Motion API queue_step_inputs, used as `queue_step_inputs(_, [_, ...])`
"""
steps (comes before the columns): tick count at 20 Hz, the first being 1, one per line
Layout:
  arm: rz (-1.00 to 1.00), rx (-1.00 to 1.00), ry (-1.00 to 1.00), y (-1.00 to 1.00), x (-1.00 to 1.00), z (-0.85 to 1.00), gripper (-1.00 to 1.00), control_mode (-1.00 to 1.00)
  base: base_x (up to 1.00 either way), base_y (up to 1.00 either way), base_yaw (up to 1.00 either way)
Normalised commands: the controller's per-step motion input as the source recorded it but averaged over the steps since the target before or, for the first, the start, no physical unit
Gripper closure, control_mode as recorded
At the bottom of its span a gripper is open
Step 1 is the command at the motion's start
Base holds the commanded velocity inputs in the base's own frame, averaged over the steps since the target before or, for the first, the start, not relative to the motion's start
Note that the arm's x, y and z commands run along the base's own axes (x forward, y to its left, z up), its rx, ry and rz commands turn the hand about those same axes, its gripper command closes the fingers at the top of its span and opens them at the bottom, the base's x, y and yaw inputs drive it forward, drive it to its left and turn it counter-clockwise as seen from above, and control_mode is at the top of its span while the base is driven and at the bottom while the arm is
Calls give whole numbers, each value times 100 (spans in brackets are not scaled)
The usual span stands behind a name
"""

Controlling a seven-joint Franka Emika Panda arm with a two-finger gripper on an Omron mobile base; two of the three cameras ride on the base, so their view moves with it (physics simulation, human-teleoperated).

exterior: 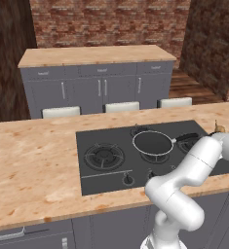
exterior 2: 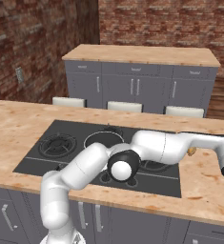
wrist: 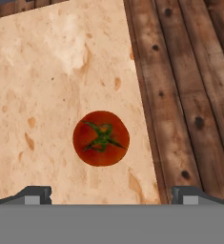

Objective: Place the pan on the front center burner on the stove. Then place the tomato and the onion in the pan and turn on the front center burner.

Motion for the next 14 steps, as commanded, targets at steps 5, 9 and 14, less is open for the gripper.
queue_step_inputs(5, [0,-7,-2,-9,0,-6,-100,-100,0,0,0])
queue_step_inputs(9, [0,-7,0,-8,0,0,-100,-100,0,0,0])
queue_step_inputs(14, [0,-1,0,-5,2,-6,-100,-100,0,0,0])
